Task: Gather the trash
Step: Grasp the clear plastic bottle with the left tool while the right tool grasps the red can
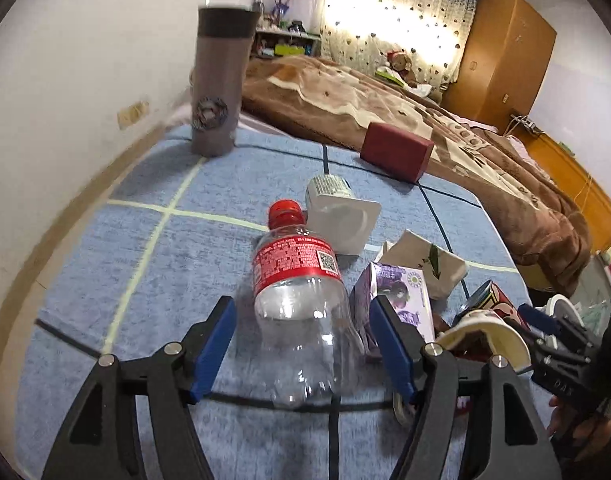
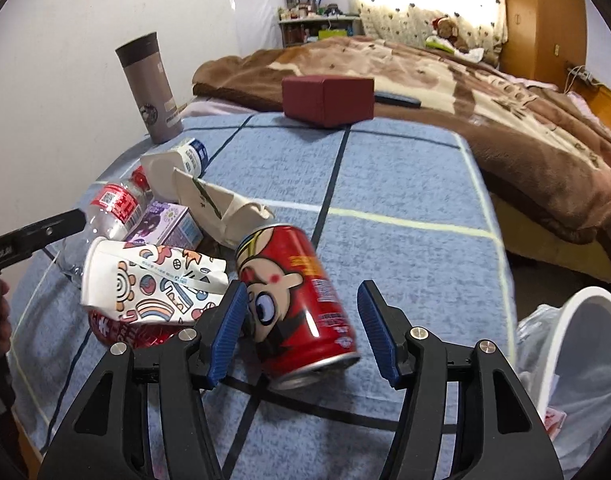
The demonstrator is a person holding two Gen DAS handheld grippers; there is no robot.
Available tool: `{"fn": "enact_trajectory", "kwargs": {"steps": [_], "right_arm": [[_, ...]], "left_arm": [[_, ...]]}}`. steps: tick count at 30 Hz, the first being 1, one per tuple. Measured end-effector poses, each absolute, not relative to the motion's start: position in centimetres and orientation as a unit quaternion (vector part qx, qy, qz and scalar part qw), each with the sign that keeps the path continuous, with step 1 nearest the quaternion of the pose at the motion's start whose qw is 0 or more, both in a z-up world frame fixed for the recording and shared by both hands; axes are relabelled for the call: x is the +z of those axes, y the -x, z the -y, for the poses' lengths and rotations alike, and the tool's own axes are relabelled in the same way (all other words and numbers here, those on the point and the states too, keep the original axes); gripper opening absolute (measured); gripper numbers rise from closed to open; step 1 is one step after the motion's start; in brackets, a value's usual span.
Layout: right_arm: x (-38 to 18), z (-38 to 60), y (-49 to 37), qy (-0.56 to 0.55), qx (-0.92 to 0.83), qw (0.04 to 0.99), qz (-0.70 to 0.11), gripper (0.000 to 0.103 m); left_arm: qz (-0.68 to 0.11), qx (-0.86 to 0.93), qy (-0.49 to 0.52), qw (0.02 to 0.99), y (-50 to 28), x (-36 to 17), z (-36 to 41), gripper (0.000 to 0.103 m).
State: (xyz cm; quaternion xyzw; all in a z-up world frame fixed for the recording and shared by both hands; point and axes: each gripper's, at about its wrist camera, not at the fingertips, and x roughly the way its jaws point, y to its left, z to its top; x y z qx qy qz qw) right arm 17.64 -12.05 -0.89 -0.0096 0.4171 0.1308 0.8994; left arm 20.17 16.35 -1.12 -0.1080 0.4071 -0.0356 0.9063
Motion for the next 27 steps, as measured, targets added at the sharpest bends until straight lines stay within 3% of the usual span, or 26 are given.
{"fn": "enact_trajectory", "kwargs": {"steps": [18, 21, 27], "right_arm": [[-1.8, 11.2, -18.9, 0.030, 0.116, 0.897, -0.426, 0.059], [-1.9, 11.3, -18.9, 0.023, 0.116, 0.897, -0.426, 0.059], [-2.1, 11.5, -18.7, 0.012, 0.113, 0.899, -0.424, 0.054]], "left_arm": [[-0.443, -0.042, 0.119, 0.887, -23.6, -3.5, -16.1, 0.071], [-0.441, -0.040, 0.123, 0.888, -23.5, -3.5, -16.3, 0.067], [-0.438, -0.041, 0.127, 0.889, -23.3, -3.2, -16.3, 0.066]]}}
